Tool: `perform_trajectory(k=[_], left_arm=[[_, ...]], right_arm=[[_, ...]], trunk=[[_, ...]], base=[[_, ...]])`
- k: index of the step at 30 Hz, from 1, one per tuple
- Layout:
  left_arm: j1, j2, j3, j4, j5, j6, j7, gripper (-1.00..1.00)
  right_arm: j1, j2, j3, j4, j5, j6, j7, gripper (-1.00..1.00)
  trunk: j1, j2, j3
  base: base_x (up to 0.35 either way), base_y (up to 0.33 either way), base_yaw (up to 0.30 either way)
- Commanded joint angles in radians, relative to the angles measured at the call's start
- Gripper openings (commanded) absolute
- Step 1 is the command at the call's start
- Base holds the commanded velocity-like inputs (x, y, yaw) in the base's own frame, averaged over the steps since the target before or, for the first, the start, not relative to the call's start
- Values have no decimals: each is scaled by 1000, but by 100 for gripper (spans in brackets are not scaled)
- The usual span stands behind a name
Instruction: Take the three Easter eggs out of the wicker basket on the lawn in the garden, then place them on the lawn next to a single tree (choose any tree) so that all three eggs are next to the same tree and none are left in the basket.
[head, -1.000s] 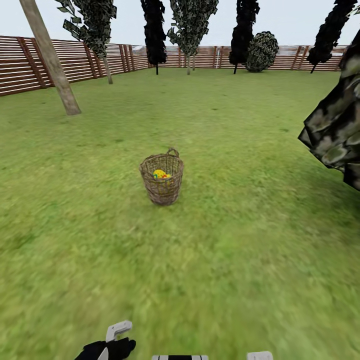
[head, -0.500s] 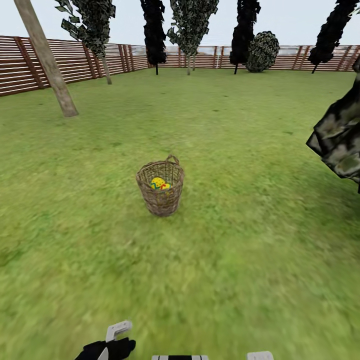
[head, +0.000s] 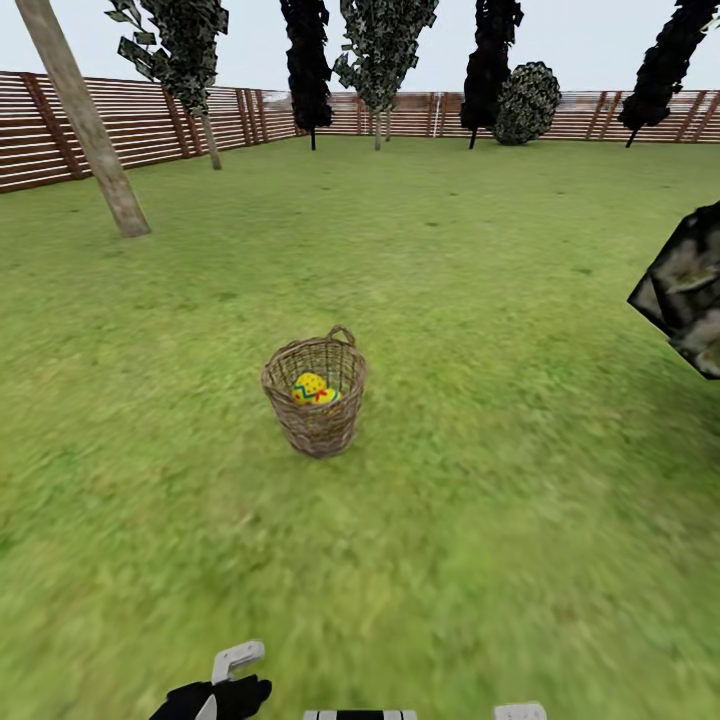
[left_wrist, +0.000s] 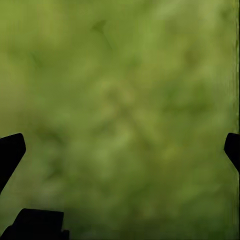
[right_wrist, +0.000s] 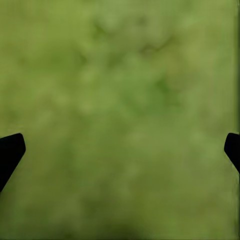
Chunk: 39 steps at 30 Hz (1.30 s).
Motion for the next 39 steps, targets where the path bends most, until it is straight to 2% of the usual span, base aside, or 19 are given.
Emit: perform_trajectory(k=[1,7,28,31,34,37,39], left_arm=[[0,-1,7,-2,0,7,-4,100],[0,-1,7,-2,0,7,-4,100],[0,-3,8,-12,3,9,-5,100],[0,-6,8,-17,4,12,-18,100],[0,-2,9,-17,4,19,-23,100],[-10,6,10,-22,4,26,-25,100],[-55,11,8,-53,1,67,-25,100]], right_arm=[[0,0,0,1,7,-3,-1,100],[0,0,-2,-1,8,-4,-1,100],[0,7,0,-18,8,-1,1,100],[0,18,5,-10,9,-2,3,100],[-1,46,7,-12,14,3,-1,100],[-6,54,7,-21,18,11,-6,100],[-69,56,7,-65,14,86,-8,100]], trunk=[[0,0,-1],[0,0,-1],[0,0,-1],[0,0,-1],[0,0,-1],[0,0,-1],[0,0,-1]], base=[[331,-80,0],[256,-19,0],[6,0,0],[0,0,0],[0,0,0],[81,0,0],[179,0,0]])
